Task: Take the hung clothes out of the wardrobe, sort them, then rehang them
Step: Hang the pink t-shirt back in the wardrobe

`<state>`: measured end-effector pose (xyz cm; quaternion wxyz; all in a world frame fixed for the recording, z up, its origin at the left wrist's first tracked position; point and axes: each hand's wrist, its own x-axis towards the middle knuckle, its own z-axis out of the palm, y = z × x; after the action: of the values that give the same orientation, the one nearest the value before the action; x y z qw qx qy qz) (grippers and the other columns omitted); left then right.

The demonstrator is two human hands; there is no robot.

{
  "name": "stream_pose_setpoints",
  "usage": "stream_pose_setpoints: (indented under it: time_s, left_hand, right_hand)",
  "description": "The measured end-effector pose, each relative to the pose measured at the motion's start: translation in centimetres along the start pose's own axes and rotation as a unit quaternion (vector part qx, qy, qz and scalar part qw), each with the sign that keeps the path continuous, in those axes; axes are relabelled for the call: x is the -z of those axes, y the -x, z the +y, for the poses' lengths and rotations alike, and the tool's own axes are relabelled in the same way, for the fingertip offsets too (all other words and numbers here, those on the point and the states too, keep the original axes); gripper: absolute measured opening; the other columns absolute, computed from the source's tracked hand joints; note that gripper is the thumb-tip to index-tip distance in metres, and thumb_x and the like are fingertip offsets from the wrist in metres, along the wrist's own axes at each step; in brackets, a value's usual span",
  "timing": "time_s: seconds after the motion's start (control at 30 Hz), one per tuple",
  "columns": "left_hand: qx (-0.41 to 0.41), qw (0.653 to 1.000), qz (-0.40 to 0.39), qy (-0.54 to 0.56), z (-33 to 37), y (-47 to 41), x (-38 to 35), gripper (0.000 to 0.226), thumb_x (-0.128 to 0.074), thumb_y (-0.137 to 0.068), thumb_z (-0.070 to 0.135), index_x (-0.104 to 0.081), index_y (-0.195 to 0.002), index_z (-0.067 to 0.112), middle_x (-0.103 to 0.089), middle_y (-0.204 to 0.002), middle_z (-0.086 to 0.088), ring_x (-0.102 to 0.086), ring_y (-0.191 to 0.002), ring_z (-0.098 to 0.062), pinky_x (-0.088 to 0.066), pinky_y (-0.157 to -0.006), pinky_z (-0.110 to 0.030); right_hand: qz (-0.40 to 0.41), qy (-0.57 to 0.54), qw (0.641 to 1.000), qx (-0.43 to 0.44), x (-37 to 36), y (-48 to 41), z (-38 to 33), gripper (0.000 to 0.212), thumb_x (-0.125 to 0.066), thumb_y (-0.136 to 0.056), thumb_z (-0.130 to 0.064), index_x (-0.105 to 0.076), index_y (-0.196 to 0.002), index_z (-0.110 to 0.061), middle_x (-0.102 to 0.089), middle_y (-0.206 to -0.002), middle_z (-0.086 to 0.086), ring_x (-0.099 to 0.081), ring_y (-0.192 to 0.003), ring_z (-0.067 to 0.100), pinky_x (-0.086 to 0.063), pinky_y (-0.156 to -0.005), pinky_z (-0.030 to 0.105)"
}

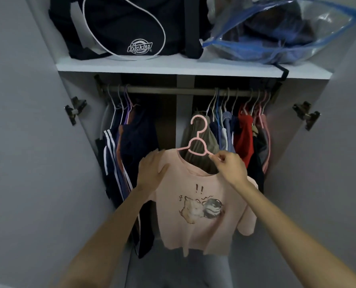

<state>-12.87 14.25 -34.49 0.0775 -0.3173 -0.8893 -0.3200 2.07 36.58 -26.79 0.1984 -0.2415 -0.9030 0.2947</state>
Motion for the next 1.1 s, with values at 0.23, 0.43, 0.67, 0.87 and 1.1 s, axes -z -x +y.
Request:
stream_pose_setpoints:
  time_s: [0.23,0.43,0.67,0.87,1.1]
  left_hand:
    - [-0.030,0.995,-0.027,-0.096,-1.9,-7.5,1.0,0.069,-0.019,-0.095,0.057,-0.042,-0.148,0.020,-0.042,-0.153,-0.006,-0.035,-0.143,-0.029,-0.019,-0.118,-0.053]
    - [-0.040,0.996,-0.015,-0.078,-4.0,-11.0,0.6,0.066,-0.023,-0.095,0.058,-0.040,-0.149,0.024,-0.039,-0.155,-0.007,-0.032,-0.145,-0.029,-0.018,-0.119,-0.056]
    - [-0.040,0.995,-0.035,-0.084,-5.3,-12.8,0.4,0.073,-0.018,-0.093,0.065,-0.033,-0.152,0.024,-0.029,-0.160,-0.003,-0.021,-0.149,-0.024,-0.011,-0.122,-0.052]
    - [-0.037,0.995,-0.054,-0.074,-6.2,-13.6,-0.5,0.066,-0.027,-0.097,0.060,-0.030,-0.153,0.025,-0.029,-0.160,-0.003,-0.020,-0.149,-0.024,-0.010,-0.122,-0.052]
    - [-0.039,0.995,-0.070,-0.054,-6.6,-14.0,-1.3,0.060,-0.040,-0.102,0.050,-0.028,-0.154,0.024,-0.030,-0.160,-0.002,-0.021,-0.149,-0.022,-0.008,-0.122,-0.052]
  right_hand:
    - [0.075,-0.010,0.995,-0.058,-1.5,-7.9,-3.4,0.027,-0.058,-0.095,-0.037,-0.067,-0.083,-0.015,-0.065,-0.071,0.001,-0.060,-0.067,0.020,-0.035,-0.053,0.029]
    - [0.121,-0.025,0.987,-0.105,-2.8,-14.4,-5.2,0.026,-0.050,-0.097,-0.023,-0.066,-0.088,-0.004,-0.063,-0.073,0.011,-0.060,-0.072,0.030,-0.040,-0.057,0.034]
    - [0.102,-0.085,0.978,-0.159,-5.1,-18.8,-5.6,0.025,-0.045,-0.097,-0.012,-0.064,-0.100,0.005,-0.064,-0.088,0.023,-0.060,-0.081,0.034,-0.035,-0.062,0.030]
    - [0.096,-0.104,0.973,-0.184,-6.5,-20.2,-4.8,0.023,-0.043,-0.097,-0.010,-0.063,-0.091,0.001,-0.059,-0.079,0.017,-0.055,-0.070,0.029,-0.033,-0.054,0.027]
    - [0.098,-0.053,0.976,-0.188,-7.6,-20.5,-4.3,0.023,-0.047,-0.092,-0.002,-0.063,-0.078,0.006,-0.054,-0.068,0.016,-0.049,-0.063,0.028,-0.024,-0.045,0.028]
